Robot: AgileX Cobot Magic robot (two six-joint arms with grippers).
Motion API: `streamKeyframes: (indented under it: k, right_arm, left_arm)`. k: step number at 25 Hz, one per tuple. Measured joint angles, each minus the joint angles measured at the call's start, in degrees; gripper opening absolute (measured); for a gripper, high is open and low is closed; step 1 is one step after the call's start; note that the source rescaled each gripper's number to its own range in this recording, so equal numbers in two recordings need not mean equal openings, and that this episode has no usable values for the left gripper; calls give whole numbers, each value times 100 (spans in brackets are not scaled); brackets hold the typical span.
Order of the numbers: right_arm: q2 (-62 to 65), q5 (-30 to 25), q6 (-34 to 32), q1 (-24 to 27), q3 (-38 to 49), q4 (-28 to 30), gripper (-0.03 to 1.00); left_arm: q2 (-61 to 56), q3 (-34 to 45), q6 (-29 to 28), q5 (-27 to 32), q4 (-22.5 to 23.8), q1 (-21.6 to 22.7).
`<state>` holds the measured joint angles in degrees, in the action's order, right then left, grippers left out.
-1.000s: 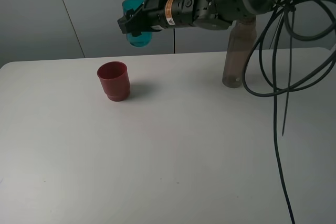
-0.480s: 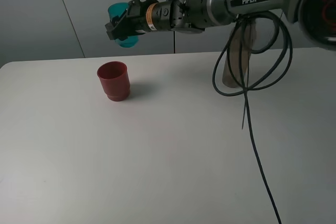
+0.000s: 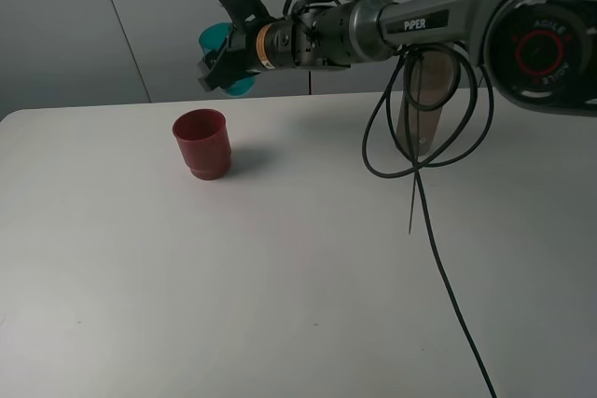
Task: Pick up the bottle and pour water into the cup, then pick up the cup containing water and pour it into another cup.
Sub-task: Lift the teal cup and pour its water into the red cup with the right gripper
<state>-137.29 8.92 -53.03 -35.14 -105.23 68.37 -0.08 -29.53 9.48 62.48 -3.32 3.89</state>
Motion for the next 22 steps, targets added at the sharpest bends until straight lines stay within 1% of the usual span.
streamKeyframes:
  k: [6,13,22]
  right_arm:
    - [-62,-61,545,-2,-10,128,9]
    - [-62,-72,1235,-24,-10,127,9]
    - [-62,-83,2518,-118,-10,136,9]
  left_arm:
    - [0,0,0,0,0,0]
    - [0,0,0,0,0,0]
    - [0,0,0,0,0,0]
